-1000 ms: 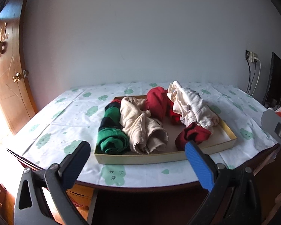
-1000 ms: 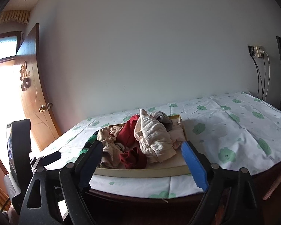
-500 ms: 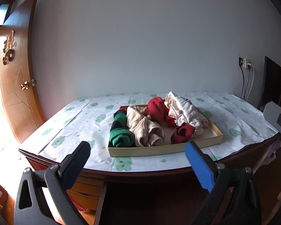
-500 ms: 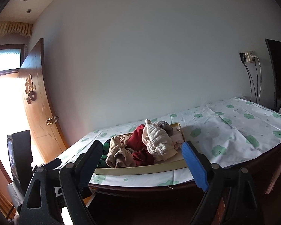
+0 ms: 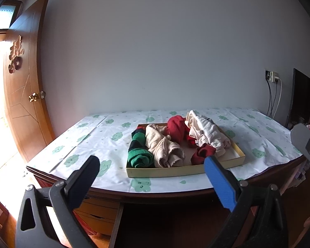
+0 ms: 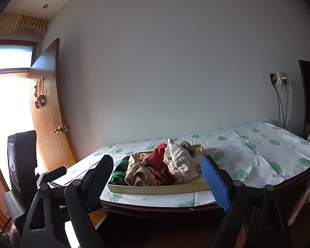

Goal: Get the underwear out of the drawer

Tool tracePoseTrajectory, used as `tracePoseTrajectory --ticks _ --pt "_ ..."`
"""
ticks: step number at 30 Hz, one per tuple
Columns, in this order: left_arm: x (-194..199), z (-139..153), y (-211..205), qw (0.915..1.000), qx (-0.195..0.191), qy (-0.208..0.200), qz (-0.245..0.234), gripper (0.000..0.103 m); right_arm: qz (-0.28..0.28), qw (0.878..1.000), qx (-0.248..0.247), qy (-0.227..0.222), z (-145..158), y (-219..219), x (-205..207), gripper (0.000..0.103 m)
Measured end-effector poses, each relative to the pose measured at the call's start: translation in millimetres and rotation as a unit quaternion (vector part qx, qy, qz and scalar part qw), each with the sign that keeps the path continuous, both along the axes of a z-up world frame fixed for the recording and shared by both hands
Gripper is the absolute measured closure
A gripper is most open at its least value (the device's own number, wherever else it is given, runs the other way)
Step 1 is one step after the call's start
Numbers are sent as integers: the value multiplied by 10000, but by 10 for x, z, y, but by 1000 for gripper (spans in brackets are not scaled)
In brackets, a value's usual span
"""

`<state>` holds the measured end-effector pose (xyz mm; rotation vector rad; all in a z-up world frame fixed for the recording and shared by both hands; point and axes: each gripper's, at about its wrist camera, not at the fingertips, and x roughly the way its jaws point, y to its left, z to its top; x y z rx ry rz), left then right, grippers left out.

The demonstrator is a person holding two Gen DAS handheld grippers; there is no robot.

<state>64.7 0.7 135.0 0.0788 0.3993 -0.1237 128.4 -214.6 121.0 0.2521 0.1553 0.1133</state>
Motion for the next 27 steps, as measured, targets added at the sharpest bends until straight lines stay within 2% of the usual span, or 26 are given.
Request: tracePoseTrajectory --ticks 27 --pt "-16 0 -14 10000 29 -26 43 1 2 10000 1 56 -8 6 13 14"
